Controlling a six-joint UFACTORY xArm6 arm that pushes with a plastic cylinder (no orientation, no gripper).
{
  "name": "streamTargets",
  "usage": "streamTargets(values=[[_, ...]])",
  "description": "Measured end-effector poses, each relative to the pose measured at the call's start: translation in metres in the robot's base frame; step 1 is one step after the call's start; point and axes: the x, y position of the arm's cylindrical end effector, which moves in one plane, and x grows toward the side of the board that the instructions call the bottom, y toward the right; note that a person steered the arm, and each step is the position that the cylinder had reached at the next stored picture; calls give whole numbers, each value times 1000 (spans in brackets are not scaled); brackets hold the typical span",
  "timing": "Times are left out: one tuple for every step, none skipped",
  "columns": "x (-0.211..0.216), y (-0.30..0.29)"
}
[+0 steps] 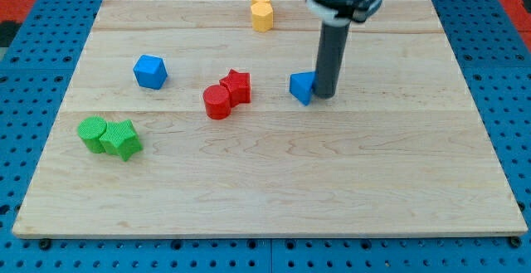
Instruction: Place the blue triangle below the red circle
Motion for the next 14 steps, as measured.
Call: streamTargets(values=[[-17,1],[-56,19],[-59,3],[-1,-33],[7,-43],[-15,-45],[-13,-69],[35,-94],[70,-127],[52,-135],[53,-165],[105,-177],[117,-177],[123,-178]])
